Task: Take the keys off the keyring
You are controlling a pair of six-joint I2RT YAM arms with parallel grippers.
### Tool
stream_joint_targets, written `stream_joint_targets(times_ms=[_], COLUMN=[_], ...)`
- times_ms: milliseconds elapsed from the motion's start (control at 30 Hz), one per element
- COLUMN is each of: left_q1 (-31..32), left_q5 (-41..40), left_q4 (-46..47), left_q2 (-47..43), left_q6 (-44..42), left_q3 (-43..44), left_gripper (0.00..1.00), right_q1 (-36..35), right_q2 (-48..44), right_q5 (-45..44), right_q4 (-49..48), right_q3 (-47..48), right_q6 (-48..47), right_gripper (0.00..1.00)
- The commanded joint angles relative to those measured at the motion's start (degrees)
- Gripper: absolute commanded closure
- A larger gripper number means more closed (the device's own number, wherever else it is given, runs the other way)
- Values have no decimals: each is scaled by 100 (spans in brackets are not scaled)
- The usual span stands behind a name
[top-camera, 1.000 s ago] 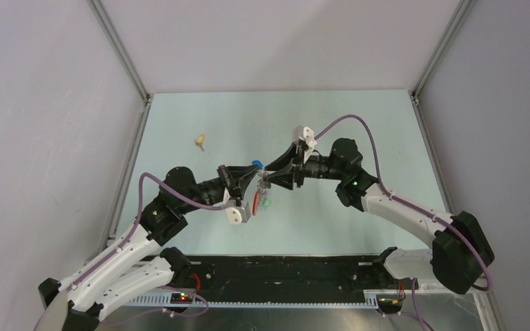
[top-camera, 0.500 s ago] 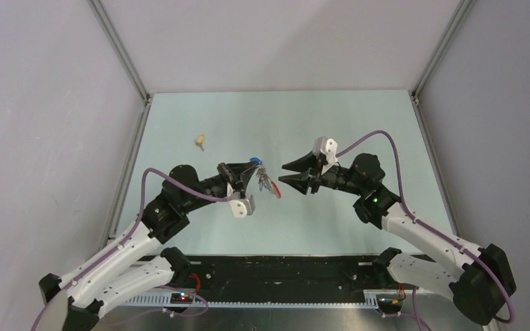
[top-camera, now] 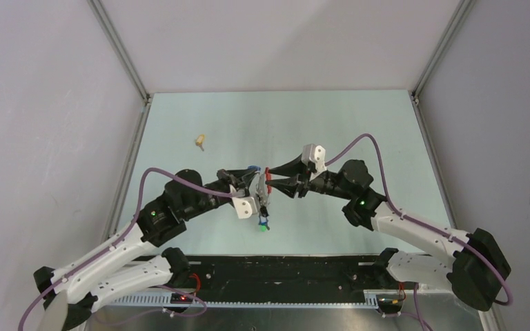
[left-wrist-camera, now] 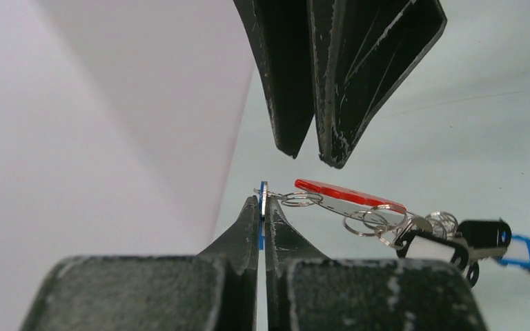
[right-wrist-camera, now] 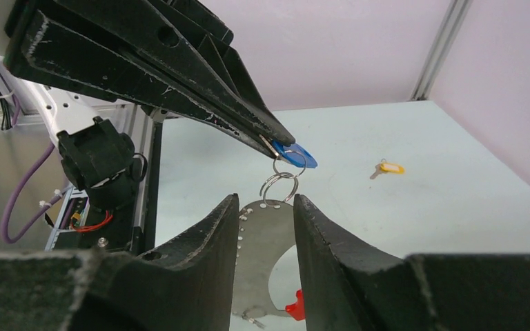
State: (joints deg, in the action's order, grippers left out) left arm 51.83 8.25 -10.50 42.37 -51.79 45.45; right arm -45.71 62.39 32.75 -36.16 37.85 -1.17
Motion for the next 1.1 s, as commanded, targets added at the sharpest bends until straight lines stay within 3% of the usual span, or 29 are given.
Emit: stream_joint_targets(times_ms=[0, 567, 700, 867, 1067], left_q1=[90, 103, 103, 102, 85], left_q5=[-201, -229, -243, -350, -974], left_q4=[68, -50, -68, -78, -130], left_q2=[-42, -15, -33, -61, 92], left_q6=[303, 589, 606, 651, 1105], left_q3=[400, 511, 503, 497, 668], left_gripper=[100, 100, 100, 100, 100], right_q1=[-153, -365, -390, -394, -394], right_q2=[216, 907, 990, 919, 573], right_q5=[-235, -425, -431, -527, -336], right_q4=[-427, -672, -679, -486, 214], right_q3=[272, 649, 689, 698, 659], right_q6=[-60, 96, 99, 91, -212], right_gripper=[62, 64, 74, 100, 100])
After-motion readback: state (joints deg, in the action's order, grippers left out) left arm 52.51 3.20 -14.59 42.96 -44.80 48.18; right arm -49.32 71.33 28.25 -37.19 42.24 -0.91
